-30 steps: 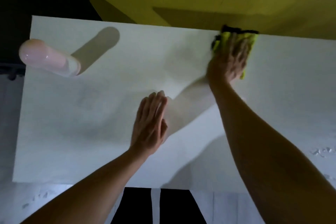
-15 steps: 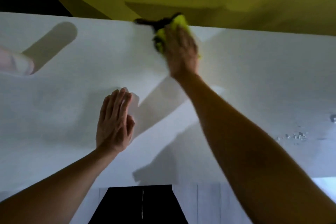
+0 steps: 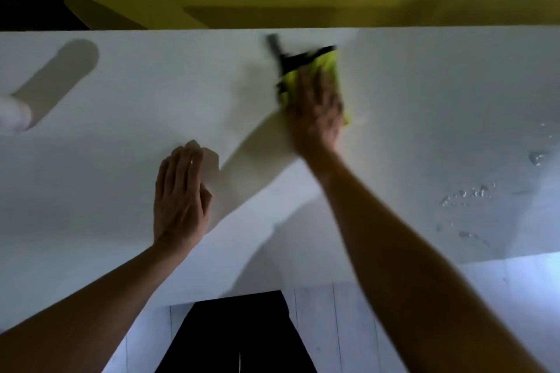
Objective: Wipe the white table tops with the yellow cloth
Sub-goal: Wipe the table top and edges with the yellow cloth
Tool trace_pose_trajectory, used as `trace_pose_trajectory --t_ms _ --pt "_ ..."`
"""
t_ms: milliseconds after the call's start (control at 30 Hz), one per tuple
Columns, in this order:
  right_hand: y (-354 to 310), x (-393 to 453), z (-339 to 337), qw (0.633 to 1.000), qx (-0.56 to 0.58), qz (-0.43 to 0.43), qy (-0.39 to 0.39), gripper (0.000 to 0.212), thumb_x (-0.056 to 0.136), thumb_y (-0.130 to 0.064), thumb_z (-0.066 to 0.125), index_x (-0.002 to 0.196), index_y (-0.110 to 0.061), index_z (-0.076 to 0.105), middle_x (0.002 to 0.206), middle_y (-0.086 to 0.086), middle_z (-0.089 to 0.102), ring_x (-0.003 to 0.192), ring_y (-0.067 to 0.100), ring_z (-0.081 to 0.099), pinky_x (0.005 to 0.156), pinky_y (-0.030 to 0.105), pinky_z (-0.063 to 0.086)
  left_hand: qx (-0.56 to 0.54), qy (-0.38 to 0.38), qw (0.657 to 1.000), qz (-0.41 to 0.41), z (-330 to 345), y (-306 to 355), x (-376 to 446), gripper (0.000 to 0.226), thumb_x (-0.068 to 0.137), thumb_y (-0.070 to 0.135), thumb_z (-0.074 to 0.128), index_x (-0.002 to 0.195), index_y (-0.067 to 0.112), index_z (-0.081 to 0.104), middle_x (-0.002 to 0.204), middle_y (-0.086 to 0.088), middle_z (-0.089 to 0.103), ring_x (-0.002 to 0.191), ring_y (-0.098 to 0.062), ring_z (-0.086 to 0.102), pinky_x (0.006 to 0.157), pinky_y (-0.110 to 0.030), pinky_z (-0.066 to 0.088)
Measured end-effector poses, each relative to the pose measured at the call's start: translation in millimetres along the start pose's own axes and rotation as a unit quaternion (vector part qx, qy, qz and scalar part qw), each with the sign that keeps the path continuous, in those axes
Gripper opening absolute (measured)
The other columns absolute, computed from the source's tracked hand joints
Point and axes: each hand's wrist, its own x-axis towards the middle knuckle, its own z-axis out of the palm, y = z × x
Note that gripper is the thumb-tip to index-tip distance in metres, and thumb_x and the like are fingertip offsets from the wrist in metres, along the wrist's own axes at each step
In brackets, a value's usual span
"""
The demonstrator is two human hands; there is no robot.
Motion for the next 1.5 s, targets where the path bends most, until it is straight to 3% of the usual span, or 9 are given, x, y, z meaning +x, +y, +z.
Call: trace_pose_trajectory --t_ms 100,200,300,500,700,867,1033,1233,1500 --pt "-35.4 -56.7 5.8 0.988 0.0 -0.146 -0.045 0.057 0.103 -0.056 0.038 0.154 -0.031 0.037 0.161 0.006 0.033 0.151 0.027 0.026 0.124 0.043 0.017 -0.03 -0.017 0.998 0.052 -1.9 18.5 -8.6 0.063 0.099 0.008 0.043 0.16 -0.001 0.033 0.169 -0.018 0.029 0.157 -0.037 0.027 0.128 -0.055 0.024" --pt "-6.3 -54.6 1.4 0.981 -0.01 -0.186 -0.05 0.058 0.104 -0.059 0.033 0.154 -0.032 0.037 0.161 0.004 0.034 0.151 0.024 0.026 0.124 0.04 0.018 -0.057 -0.051 0.991 0.114 5.0 49.9 -30.6 0.064 0.099 0.011 0.046 0.16 -0.001 0.032 0.17 -0.018 0.026 0.158 -0.037 0.025 0.126 -0.058 0.026" --pt "53.7 -40.4 -2.0 0.995 -0.022 -0.098 0.0 0.054 0.102 -0.06 0.043 0.149 -0.032 0.047 0.158 0.007 0.04 0.149 0.027 0.032 0.119 0.043 0.029 -0.043 -0.039 0.993 0.098 14.6 66.6 -50.9 0.062 0.101 0.012 0.044 0.161 0.0 0.031 0.171 -0.017 0.025 0.159 -0.036 0.022 0.127 -0.057 0.024" --pt "152.3 -33.3 -58.7 0.992 -0.027 0.127 -0.002 0.061 0.102 -0.06 0.032 0.158 -0.037 0.022 0.167 0.007 0.018 0.152 0.027 0.02 0.122 0.043 0.021 -0.024 -0.028 0.995 0.095 19.8 66.9 -51.2 0.064 0.101 0.014 0.041 0.162 0.003 0.03 0.172 -0.015 0.024 0.16 -0.035 0.021 0.128 -0.054 0.022" --pt "108.7 -62.0 -42.4 0.989 -0.009 0.137 0.06 0.059 0.099 -0.057 0.04 0.153 -0.032 0.04 0.161 0.011 0.032 0.149 0.03 0.03 0.117 0.044 0.031 -0.02 -0.025 0.995 0.09 24.9 67.0 -52.0 0.063 0.101 0.016 0.039 0.162 0.004 0.032 0.172 -0.013 0.025 0.16 -0.033 0.02 0.13 -0.052 0.019" --pt "2.1 -174.2 -4.8 0.996 0.044 -0.034 0.062 0.053 0.101 -0.051 0.046 0.146 -0.024 0.052 0.154 0.014 0.044 0.146 0.033 0.037 0.119 0.048 0.029 -0.006 -0.023 0.994 0.107 25.5 64.1 -52.8 0.062 0.104 0.022 0.035 0.163 0.002 0.028 0.171 -0.016 0.025 0.16 -0.036 0.02 0.129 -0.054 0.019" --pt "24.9 -183.8 -11.1 0.994 0.016 -0.107 0.029 0.052 0.103 -0.049 0.045 0.151 -0.028 0.044 0.159 0.006 0.037 0.15 0.027 0.03 0.122 0.046 0.024 -0.009 -0.016 0.992 0.123 26.0 61.0 -52.6 0.063 0.103 0.022 0.038 0.161 0.0 0.031 0.17 -0.018 0.027 0.159 -0.038 0.023 0.128 -0.055 0.02" --pt "149.6 -144.9 -50.5 0.991 -0.034 0.12 0.046 0.058 0.103 -0.056 0.038 0.156 -0.035 0.029 0.164 0.009 0.026 0.15 0.028 0.027 0.12 0.039 0.027 -0.025 -0.008 0.992 0.122 27.1 61.9 -50.8 0.06 0.103 0.021 0.033 0.161 0.003 0.033 0.17 -0.017 0.027 0.159 -0.036 0.022 0.129 -0.053 0.018" --pt "110.2 -173.2 -48.8 0.991 0.005 0.12 0.061 0.06 0.102 -0.054 0.034 0.156 -0.028 0.034 0.162 0.01 0.03 0.151 0.029 0.026 0.12 0.045 0.028 -0.024 -0.014 0.993 0.113 26.9 63.4 -51.5 0.062 0.103 0.021 0.033 0.162 0.005 0.031 0.171 -0.015 0.025 0.159 -0.034 0.02 0.131 -0.05 0.014"
